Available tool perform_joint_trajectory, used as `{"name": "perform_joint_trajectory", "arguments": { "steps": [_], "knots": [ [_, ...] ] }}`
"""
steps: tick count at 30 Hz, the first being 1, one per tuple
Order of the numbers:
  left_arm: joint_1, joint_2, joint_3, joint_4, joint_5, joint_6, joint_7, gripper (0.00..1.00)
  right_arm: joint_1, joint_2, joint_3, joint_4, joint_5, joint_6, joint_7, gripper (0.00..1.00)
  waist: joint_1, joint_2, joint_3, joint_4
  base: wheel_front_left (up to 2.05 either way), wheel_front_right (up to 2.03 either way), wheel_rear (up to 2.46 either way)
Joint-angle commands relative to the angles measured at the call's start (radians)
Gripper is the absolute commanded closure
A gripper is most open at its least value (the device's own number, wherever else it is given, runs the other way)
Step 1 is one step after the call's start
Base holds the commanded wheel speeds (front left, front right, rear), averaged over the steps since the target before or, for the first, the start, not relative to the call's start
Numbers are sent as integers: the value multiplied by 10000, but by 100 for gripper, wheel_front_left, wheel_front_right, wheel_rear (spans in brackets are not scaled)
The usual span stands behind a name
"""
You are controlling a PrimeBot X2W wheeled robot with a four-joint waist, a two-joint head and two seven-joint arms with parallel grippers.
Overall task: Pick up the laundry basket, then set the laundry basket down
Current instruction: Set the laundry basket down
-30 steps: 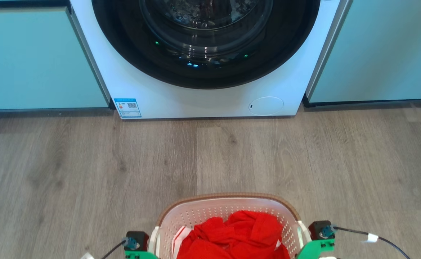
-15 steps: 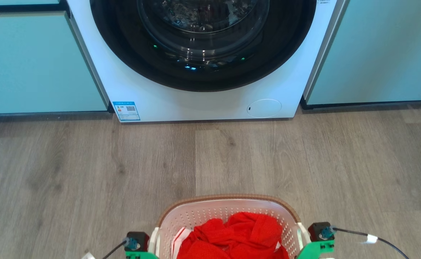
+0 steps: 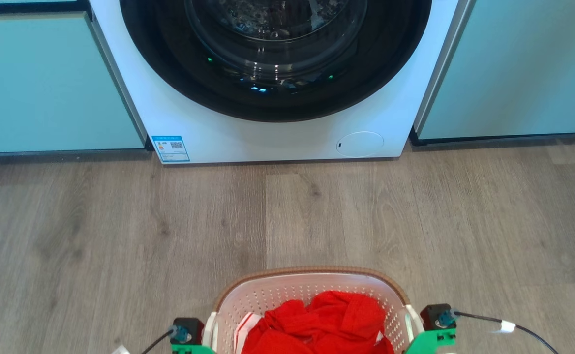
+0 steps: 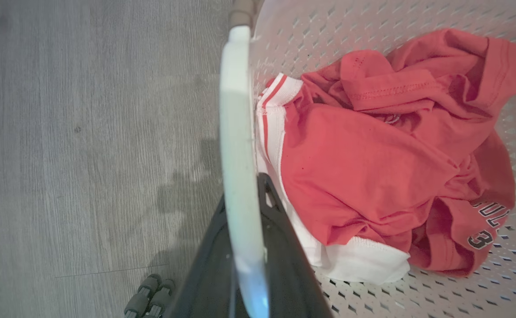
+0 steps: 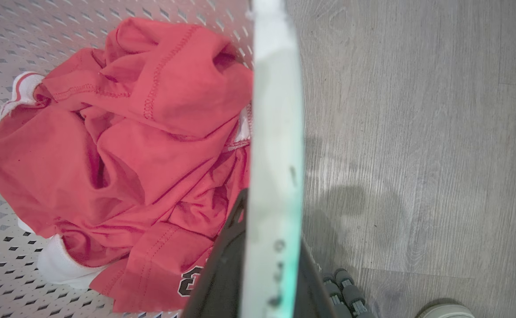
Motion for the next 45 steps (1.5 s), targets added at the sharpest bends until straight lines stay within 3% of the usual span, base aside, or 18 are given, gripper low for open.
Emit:
{"name": "perform_joint_trajectory", "arguments": {
  "steps": [1, 20, 32, 45],
  "knots": [
    [-576, 235, 124, -39, -104, 185, -128, 100, -366, -58, 240, -91, 49, 60, -159, 100, -1, -1, 35, -13, 0, 0, 0],
    [-1384, 235, -153, 76, -304, 224, -396, 100, -1285, -58, 530, 36, 296, 60, -426, 100, -1, -1, 1091, -68, 0, 0, 0],
    [-3493, 249, -50, 491, -140, 93, -791, 100, -3318, -58, 461, 263, 132, 60, -836, 100, -1, -1, 3222, 6, 0, 0, 0],
    [-5876, 284, 96, 674, 194, 35, -1080, 100, -5565, -58, 1, 418, -465, 60, -1320, 100, -1, -1, 6273, 184, 0, 0, 0]
  ]
}}
